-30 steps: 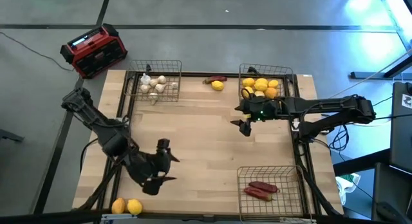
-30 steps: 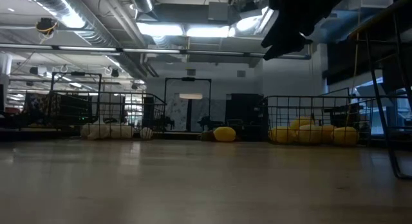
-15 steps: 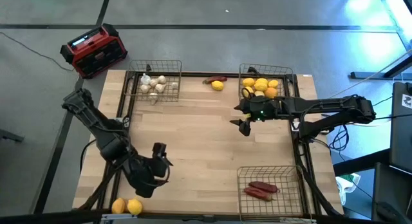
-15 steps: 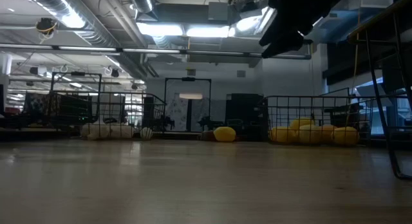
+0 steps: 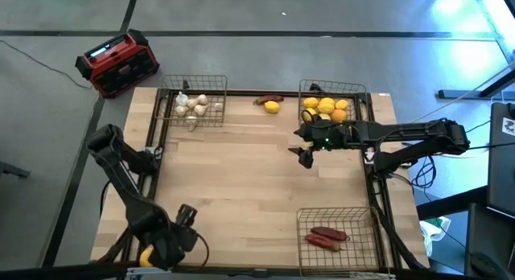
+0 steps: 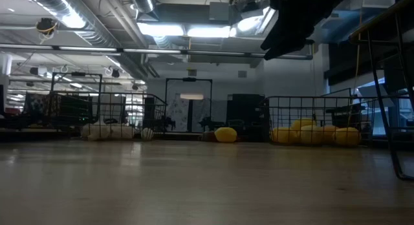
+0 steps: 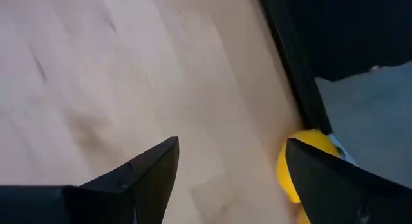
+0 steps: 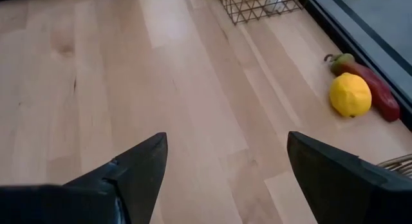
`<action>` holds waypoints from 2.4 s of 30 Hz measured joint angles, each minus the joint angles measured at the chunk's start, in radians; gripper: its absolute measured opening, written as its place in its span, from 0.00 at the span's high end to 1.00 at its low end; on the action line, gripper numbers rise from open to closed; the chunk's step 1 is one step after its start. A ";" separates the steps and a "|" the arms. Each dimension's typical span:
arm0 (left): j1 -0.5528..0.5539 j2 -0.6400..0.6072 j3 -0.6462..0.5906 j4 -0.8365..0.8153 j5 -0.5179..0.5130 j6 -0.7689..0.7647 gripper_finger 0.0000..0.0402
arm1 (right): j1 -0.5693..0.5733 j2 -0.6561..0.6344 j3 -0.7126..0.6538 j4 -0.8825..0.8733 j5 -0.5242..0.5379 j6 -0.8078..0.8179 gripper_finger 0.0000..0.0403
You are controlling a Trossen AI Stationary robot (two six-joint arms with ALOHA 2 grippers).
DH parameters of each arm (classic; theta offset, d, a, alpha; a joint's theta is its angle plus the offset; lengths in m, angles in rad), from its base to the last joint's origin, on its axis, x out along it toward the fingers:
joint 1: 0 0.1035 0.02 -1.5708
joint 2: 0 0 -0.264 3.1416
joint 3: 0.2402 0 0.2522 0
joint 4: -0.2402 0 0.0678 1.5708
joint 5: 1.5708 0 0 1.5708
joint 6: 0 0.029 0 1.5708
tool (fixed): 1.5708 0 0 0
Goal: Sort produce into baskets
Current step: Put the yellow lemon into the top right wire basket
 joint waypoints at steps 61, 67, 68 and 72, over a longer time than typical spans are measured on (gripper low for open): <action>-0.113 0.166 -0.075 -0.002 0.057 -0.288 0.44 | 0.000 0.000 -0.001 -0.013 0.019 -0.015 0.21; -0.025 0.018 -0.075 -0.120 -0.092 -0.305 0.44 | 0.000 0.000 -0.001 0.014 0.018 -0.015 0.21; -0.011 -0.010 -0.075 -0.124 -0.125 -0.313 0.44 | 0.000 0.001 -0.001 0.017 0.018 -0.015 0.21; 0.045 -0.108 -0.075 -0.128 -0.280 -0.339 0.44 | 0.001 0.007 -0.001 0.035 0.015 -0.015 0.21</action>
